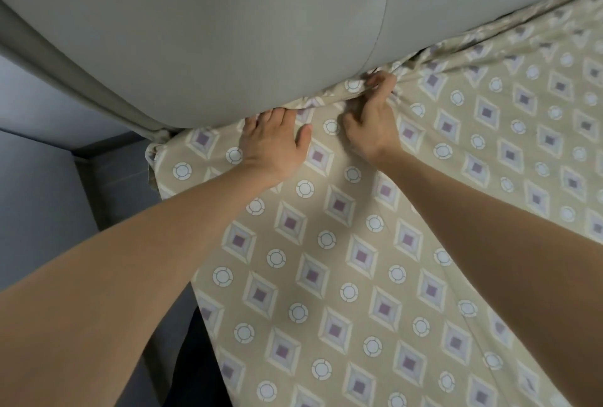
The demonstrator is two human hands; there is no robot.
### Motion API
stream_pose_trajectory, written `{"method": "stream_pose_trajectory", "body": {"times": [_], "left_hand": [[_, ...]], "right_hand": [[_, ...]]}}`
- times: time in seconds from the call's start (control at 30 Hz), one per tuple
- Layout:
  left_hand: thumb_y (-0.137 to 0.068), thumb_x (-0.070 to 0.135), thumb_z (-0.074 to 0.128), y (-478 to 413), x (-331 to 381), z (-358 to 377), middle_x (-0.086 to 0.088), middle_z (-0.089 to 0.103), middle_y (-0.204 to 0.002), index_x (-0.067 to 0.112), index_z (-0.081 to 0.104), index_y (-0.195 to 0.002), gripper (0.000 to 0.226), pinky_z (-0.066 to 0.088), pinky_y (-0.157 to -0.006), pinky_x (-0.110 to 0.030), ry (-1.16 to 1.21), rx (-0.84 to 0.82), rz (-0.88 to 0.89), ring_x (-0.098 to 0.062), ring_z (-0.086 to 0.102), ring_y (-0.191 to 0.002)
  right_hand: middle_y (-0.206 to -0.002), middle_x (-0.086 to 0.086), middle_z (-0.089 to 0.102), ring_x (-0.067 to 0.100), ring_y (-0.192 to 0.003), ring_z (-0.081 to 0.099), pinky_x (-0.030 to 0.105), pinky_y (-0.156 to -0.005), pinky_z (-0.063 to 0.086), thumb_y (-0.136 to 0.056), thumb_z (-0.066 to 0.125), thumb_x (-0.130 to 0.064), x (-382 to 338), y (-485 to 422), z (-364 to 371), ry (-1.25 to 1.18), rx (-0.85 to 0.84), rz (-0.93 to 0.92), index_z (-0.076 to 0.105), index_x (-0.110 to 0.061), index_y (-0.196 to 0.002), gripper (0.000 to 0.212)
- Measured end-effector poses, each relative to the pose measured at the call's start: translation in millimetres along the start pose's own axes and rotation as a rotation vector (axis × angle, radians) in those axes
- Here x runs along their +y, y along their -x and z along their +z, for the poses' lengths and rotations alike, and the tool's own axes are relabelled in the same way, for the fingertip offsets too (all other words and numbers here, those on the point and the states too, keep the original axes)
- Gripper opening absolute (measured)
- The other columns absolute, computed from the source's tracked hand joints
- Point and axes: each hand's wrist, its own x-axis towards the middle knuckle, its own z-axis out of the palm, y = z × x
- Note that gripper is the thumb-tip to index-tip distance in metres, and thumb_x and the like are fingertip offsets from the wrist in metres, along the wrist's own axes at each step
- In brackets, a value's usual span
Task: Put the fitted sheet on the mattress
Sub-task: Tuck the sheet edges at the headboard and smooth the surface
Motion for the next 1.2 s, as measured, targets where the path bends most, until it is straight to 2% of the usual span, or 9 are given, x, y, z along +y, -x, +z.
{"method": "stream_pose_trajectory", "body": {"times": [0.07, 0.17, 0.23, 0.33, 0.57, 0.73, 0.87, 1.0, 1.2], "left_hand": [[-0.093, 0.047, 0.019, 1.9, -0.7, 1.9, -0.008, 0.055, -0.13, 0.011, 0.05, -0.129, 0.059, 0.026, -0.108, -0.04, 0.003, 0.033, 0.007, -0.026, 0.044, -0.126], [-0.087, 0.05, 0.017, 1.6, -3.8, 2.3, -0.007, 0.058, -0.127, 0.011, 0.053, -0.126, 0.066, 0.03, -0.106, -0.04, 0.008, 0.092, 0.025, -0.026, 0.047, -0.125], [-0.089, 0.049, 0.026, -2.8, -6.2, 1.1, -0.006, 0.055, -0.13, 0.013, 0.051, -0.128, 0.058, 0.029, -0.107, -0.04, 0.003, 0.086, 0.04, -0.027, 0.046, -0.127], [-0.086, 0.049, 0.024, -6.5, -3.1, -3.0, -0.01, 0.051, -0.131, 0.014, 0.046, -0.13, 0.06, 0.03, -0.106, -0.043, -0.039, 0.028, 0.026, -0.03, 0.044, -0.127], [-0.079, 0.049, 0.024, -12.1, 1.0, -2.7, -0.012, 0.05, -0.134, 0.012, 0.039, -0.137, 0.071, 0.028, -0.106, -0.043, -0.024, 0.006, -0.017, -0.03, 0.041, -0.129], [-0.084, 0.05, 0.033, -17.4, 0.4, -2.1, -0.013, 0.047, -0.137, 0.009, 0.04, -0.135, 0.065, 0.026, -0.108, -0.046, -0.005, -0.016, -0.006, -0.03, 0.035, -0.134], [-0.085, 0.048, 0.032, -13.1, 3.1, -1.9, -0.011, 0.054, -0.128, 0.011, 0.044, -0.129, 0.059, 0.028, -0.104, -0.044, -0.003, -0.002, -0.025, -0.029, 0.044, -0.126], [-0.088, 0.044, 0.034, -10.1, 5.4, -1.7, -0.012, 0.057, -0.124, 0.011, 0.047, -0.125, 0.051, 0.03, -0.102, -0.04, -0.002, -0.006, -0.019, -0.029, 0.049, -0.12], [-0.089, 0.044, 0.041, -18.9, 8.1, -17.0, -0.019, 0.06, -0.118, 0.005, 0.056, -0.116, 0.049, 0.042, -0.094, -0.038, -0.002, -0.076, -0.014, -0.036, 0.051, -0.117]], "right_hand": [[-0.092, 0.011, 0.049, 0.027, -0.078, 0.046, 0.029, -0.067, 0.035, -0.085, 0.048, -0.007, 9.9, 2.6, 1.6, 0.137, 0.013, -0.075, 0.033, 0.003, -0.113, 0.034], [-0.103, 0.012, 0.049, 0.026, -0.107, 0.043, 0.045, -0.108, 0.027, -0.089, 0.042, -0.015, 22.1, 0.7, 9.6, 0.394, 0.075, -0.175, 0.044, 0.001, -0.109, 0.026], [-0.12, 0.012, 0.049, 0.029, -0.122, 0.04, 0.049, -0.115, 0.017, -0.086, 0.037, -0.023, 24.3, -4.3, 13.5, 0.536, 0.039, -0.157, 0.046, -0.005, -0.117, 0.037], [-0.14, 0.01, 0.038, 0.032, -0.135, 0.028, 0.054, -0.116, 0.012, -0.083, 0.038, -0.029, 17.2, -9.8, 16.3, 0.667, -0.059, -0.115, 0.042, -0.013, -0.131, 0.05], [-0.139, 0.013, 0.042, 0.034, -0.136, 0.026, 0.053, -0.119, 0.004, -0.088, 0.032, -0.034, -7.1, -42.3, 15.5, 0.775, -0.193, -0.015, 0.054, -0.016, -0.128, 0.049], [-0.13, 0.019, 0.057, 0.035, -0.125, 0.045, 0.033, -0.101, 0.036, -0.091, 0.039, -0.034, -9.1, -64.2, -16.1, 0.645, -0.349, 0.022, 0.065, -0.01, -0.116, 0.043], [-0.125, 0.024, 0.056, 0.038, -0.124, 0.044, 0.051, -0.115, 0.018, -0.079, 0.021, -0.034, 9.7, -44.5, 2.1, 0.672, -0.208, -0.178, 0.057, -0.003, -0.122, 0.063], [-0.116, 0.017, 0.058, 0.036, -0.115, 0.052, 0.061, -0.115, 0.012, -0.085, 0.026, -0.017, 17.6, -31.2, 16.3, 0.721, -0.049, -0.255, 0.054, -0.005, -0.124, 0.049], [-0.108, 0.019, 0.066, 0.034, -0.109, 0.055, 0.037, -0.1, 0.034, -0.083, 0.021, -0.033, 5.6, -48.5, 4.4, 0.801, -0.176, -0.233, 0.065, -0.006, -0.101, 0.054]]}}
